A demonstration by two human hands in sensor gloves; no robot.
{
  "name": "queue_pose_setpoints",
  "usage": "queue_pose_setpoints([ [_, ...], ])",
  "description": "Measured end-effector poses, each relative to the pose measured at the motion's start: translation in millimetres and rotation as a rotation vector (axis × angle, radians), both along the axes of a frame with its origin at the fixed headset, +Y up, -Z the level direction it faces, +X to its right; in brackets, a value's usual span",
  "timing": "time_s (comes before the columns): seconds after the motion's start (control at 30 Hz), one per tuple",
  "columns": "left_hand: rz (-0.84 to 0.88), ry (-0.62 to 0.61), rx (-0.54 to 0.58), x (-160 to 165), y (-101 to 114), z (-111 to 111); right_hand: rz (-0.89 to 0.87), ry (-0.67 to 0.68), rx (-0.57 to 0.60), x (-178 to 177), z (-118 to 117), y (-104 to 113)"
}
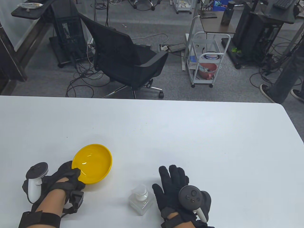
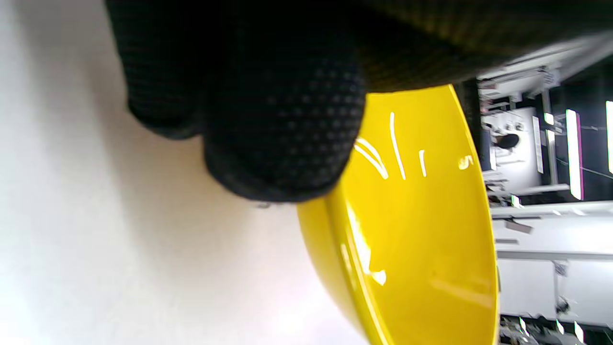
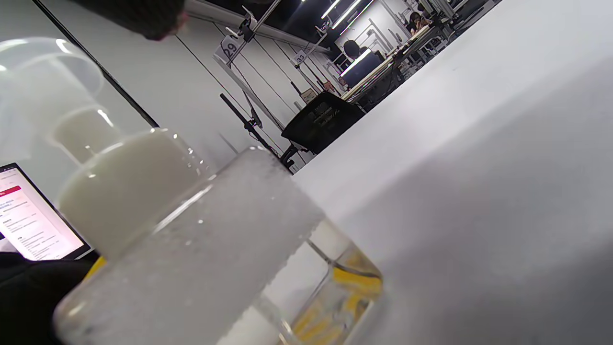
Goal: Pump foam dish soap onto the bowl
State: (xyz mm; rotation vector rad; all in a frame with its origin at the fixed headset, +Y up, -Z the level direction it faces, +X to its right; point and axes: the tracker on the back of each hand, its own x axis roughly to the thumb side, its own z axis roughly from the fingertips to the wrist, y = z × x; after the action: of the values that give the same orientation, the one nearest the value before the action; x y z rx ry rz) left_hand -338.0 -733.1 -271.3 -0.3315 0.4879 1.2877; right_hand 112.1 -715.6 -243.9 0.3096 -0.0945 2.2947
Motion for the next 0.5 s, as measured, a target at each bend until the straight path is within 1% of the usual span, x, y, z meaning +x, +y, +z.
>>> queue_pose_setpoints([
  [0.1, -0.126, -0.078, 0.065, 11, 16, 14, -0.003, 0.002, -0.004, 0, 0, 0],
  [0.2, -0.193, -0.130, 0.100, 21, 27, 31, -0.015, -0.006, -0.007, 2, 0, 0],
  [0.23, -0.211, -0.142, 0.106, 23, 28, 37, -0.018, -0.008, -0.007, 2, 0, 0],
  [0.27, -0.220, -0.123, 0.124, 27, 28, 45, -0.019, -0.009, -0.006, 2, 0, 0],
  [0.37, -0.185, -0.126, 0.153, 31, 23, 57, -0.022, -0.006, -0.002, 2, 0, 0],
  [0.43, -0.110, -0.142, 0.158, 33, 18, 60, -0.010, 0.002, -0.001, 1, 0, 0],
  [0.5, -0.095, -0.166, 0.153, 36, 16, 60, -0.011, 0.009, 0.007, 0, 1, 2],
])
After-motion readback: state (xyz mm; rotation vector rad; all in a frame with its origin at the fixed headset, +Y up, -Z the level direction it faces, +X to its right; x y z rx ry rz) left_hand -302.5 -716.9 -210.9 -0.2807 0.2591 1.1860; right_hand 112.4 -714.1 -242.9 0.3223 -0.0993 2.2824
